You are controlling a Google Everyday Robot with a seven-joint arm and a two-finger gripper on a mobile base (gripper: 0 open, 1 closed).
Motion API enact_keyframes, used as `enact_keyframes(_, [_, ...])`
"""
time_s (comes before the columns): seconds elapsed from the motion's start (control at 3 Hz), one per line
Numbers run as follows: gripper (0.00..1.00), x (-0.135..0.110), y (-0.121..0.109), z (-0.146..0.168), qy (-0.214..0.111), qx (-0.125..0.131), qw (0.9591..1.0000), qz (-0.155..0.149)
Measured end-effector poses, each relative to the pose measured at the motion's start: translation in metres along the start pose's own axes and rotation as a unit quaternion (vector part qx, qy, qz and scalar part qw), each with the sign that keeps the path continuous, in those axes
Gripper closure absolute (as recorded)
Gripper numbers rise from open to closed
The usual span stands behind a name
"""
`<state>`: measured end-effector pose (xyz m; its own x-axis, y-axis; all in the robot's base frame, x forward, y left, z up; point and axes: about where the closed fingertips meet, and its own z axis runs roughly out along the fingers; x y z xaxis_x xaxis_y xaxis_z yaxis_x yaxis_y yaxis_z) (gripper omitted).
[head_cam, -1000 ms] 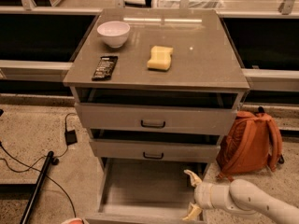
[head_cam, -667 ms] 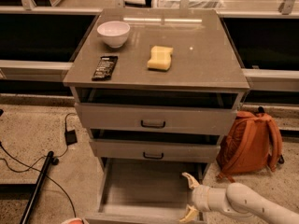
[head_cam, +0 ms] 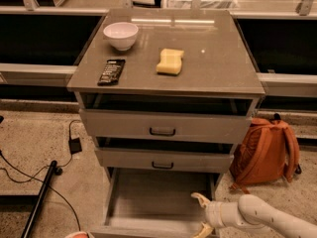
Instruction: Close bottom drawer
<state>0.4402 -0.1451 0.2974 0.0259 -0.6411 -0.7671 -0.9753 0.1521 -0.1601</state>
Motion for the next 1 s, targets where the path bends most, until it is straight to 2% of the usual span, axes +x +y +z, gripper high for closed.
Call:
enact_keyframes(0.33, [0.38,0.049,0.025,0.005,0.013,-0.029,0.9993,-0.017])
enact_keyframes(0.67, [0.61,0.066,0.046,0.003,0.011,-0.046,0.9982,-0.037])
enact_keyframes(1.0, [0.84,0.069,0.067,0.005,0.015,-0.065,0.9961,-0.058])
